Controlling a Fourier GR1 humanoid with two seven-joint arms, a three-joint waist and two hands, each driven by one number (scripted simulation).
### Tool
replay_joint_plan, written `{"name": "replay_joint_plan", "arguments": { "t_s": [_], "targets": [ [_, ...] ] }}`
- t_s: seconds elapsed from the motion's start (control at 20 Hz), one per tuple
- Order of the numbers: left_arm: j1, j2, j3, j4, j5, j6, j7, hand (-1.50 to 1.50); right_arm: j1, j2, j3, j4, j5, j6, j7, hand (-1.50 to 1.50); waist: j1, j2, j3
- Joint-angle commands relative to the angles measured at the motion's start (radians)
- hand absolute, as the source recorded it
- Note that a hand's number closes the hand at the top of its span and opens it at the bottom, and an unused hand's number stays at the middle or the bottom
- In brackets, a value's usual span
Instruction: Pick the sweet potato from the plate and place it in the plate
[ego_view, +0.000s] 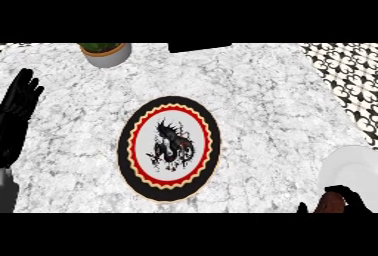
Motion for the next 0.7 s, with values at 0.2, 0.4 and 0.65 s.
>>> {"name": "replay_joint_plan", "arguments": {
  "t_s": [0.2,0.4,0.65],
  "targets": [
    [-0.014,-0.007,-0.037,-0.037,0.011,-0.036,0.001,0.00,0.094,0.188,0.308,-0.364,0.283,-0.104,0.136,1.50,0.092,0.019,0.005],
    [-0.059,-0.017,-0.056,-0.028,0.007,-0.045,-0.009,0.00,0.089,0.190,0.504,-0.428,0.490,-0.042,0.299,1.50,0.133,0.038,0.007],
    [-0.098,-0.055,-0.103,-0.018,-0.018,-0.030,0.003,0.00,-0.065,0.192,0.698,-0.387,0.688,0.027,0.551,1.50,0.173,0.051,0.010]
  ]
}}
